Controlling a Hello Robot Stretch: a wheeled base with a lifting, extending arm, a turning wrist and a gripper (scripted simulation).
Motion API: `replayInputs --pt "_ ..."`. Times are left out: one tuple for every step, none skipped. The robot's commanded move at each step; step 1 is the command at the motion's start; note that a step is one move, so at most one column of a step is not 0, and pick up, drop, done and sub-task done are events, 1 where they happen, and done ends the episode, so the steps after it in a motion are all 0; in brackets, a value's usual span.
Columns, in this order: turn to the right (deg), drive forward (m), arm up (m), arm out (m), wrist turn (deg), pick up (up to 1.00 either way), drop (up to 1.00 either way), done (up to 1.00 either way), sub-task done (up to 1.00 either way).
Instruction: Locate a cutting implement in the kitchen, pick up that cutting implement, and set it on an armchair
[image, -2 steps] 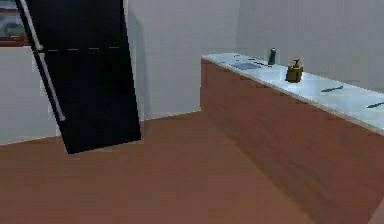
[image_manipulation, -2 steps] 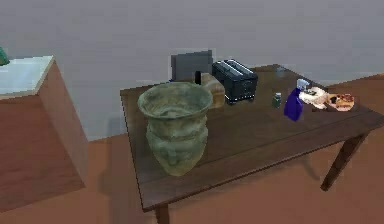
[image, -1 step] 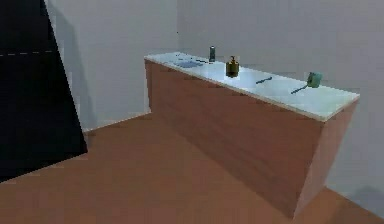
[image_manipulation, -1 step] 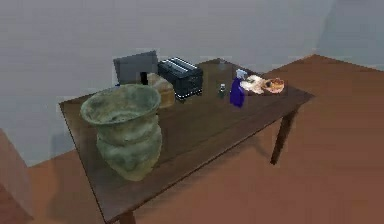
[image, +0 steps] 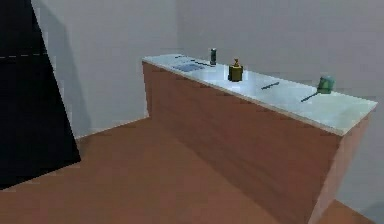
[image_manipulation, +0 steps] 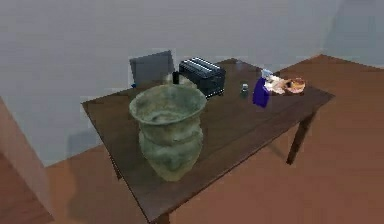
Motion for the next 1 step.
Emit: replayInputs --pt "-6.0 0.0 0.0 0.0 0.0 0.0 0.0 0.0 0.0"
